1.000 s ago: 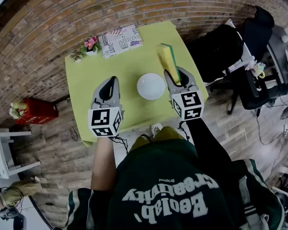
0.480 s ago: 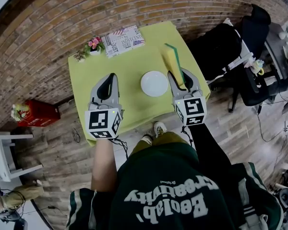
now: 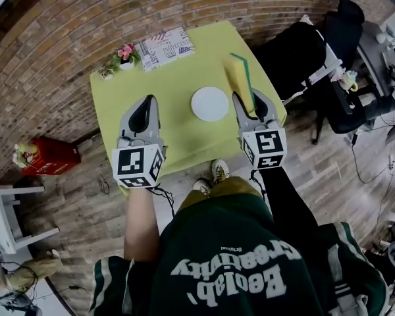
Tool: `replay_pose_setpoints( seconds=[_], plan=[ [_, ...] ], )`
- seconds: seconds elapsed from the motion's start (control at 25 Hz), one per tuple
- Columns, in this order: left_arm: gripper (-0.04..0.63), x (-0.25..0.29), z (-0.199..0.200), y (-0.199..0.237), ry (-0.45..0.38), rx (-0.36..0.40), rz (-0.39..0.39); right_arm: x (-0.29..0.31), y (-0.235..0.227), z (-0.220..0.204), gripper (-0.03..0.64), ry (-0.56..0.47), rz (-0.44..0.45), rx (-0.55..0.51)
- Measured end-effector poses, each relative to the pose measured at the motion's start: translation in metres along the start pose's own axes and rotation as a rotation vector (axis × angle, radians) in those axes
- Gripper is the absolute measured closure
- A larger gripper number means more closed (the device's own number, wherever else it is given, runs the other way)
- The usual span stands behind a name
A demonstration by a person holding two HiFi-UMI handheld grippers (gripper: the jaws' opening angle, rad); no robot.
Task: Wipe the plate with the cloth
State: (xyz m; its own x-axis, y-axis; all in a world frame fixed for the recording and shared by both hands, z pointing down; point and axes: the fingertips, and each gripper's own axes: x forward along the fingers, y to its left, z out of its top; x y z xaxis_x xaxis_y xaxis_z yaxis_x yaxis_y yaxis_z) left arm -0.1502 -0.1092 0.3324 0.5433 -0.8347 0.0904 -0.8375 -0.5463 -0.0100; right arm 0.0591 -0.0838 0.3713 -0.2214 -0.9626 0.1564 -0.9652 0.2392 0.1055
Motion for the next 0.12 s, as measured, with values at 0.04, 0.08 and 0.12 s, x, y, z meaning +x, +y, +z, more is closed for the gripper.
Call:
replay_pose_setpoints(
  seconds=[0.04, 0.08, 0.12],
  plan=[
    [0.592, -0.0016, 0.0002, -0.0003, -0.002, 0.0, -0.002, -0.0017, 0.0011, 0.0002, 0.484, 0.0, -0.002, 0.001],
    [0.592, -0.0032, 0.0005, -0.0005, -0.004, -0.001, -0.004, -0.0033, 0.0023, 0.0003, 0.484, 0.0, -0.004, 0.002],
    [0.592, -0.0047, 0.0007, -0.0008, -0.006, -0.001, -0.005, -0.0049, 0.0037, 0.0005, 0.485, 0.0, -0.006, 0.002]
  ],
)
